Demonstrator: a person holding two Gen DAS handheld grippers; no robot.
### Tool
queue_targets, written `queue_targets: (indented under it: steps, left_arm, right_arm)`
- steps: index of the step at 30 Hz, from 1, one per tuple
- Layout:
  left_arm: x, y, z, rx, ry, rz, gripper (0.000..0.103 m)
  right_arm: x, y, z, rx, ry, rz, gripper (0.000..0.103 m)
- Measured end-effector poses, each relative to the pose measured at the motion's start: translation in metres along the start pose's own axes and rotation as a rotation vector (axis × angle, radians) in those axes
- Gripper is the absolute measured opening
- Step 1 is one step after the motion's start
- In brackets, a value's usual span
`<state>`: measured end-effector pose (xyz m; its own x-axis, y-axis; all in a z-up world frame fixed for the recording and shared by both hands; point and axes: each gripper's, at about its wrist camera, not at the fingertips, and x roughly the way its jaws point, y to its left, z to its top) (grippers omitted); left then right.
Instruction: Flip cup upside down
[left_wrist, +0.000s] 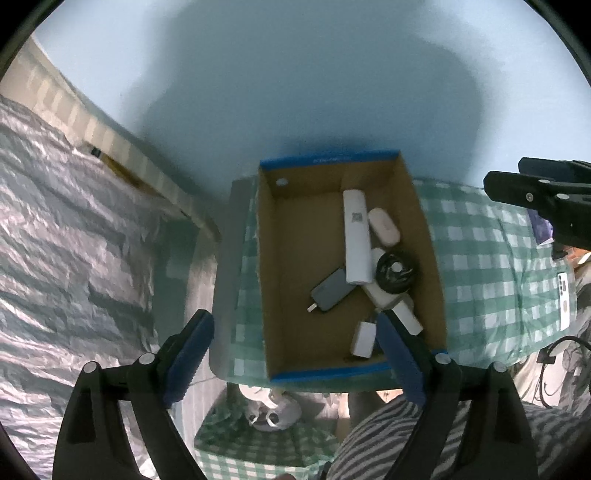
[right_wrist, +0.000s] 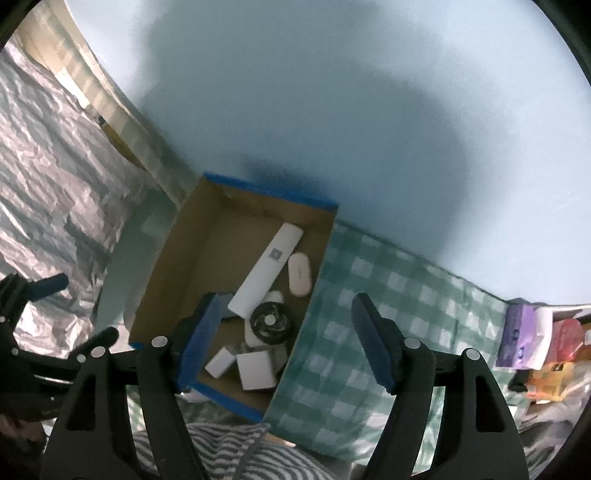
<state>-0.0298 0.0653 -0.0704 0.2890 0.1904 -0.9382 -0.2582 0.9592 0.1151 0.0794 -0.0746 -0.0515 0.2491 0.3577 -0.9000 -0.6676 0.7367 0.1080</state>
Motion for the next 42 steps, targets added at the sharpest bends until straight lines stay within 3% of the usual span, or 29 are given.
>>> queue_targets:
  steps: [4,15,42]
  left_arm:
    - [-0.016,-0.005,0.004,0.012,-0.052,0.008,0.101]
    - [-0.039,-0.007,0.007,-0.028,-0.101,-0.021,0.102]
    - [-0.041,-0.011,0.009,-0.008,-0.098,-0.006,0.102]
  right_arm:
    - [-0.020,-0.002,-0.001,0.011,-0.028,-0.005,0.075]
    - [-0.058,-0.010,-0.005,0.067,-0.122,-0.012,0.076]
    - [-0.055,-0.014,-0.012,0.113,-0.122,-0.010,0.076]
